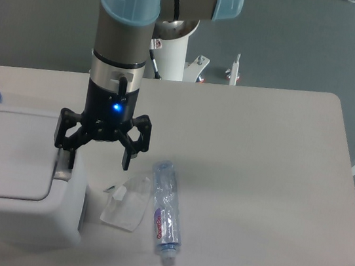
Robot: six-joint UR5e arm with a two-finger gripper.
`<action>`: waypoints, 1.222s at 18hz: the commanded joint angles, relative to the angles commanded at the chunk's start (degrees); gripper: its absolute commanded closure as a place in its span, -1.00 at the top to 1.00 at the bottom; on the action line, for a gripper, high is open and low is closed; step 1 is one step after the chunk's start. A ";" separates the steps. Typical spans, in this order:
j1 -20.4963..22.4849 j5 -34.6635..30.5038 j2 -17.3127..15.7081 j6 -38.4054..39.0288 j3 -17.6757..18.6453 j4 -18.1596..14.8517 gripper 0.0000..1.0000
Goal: Open the trash can
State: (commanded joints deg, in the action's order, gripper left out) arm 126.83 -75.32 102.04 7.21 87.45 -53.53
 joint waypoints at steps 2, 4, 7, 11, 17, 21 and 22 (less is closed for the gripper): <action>0.00 0.00 -0.09 0.00 0.00 0.00 1.00; 0.00 0.00 -0.09 -0.09 -0.09 0.09 1.00; 0.00 0.00 -0.35 -0.44 -1.84 0.09 1.00; 1.40 -0.26 -0.53 -0.70 -4.21 0.17 1.00; 5.88 -6.76 -0.53 -1.31 -7.29 0.09 1.00; 9.22 -7.12 -0.79 -5.00 -7.82 0.09 1.00; 9.92 -7.55 -1.05 -6.58 -7.91 0.09 1.00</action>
State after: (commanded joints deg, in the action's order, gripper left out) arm 136.75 -82.88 100.99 0.63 79.54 -53.44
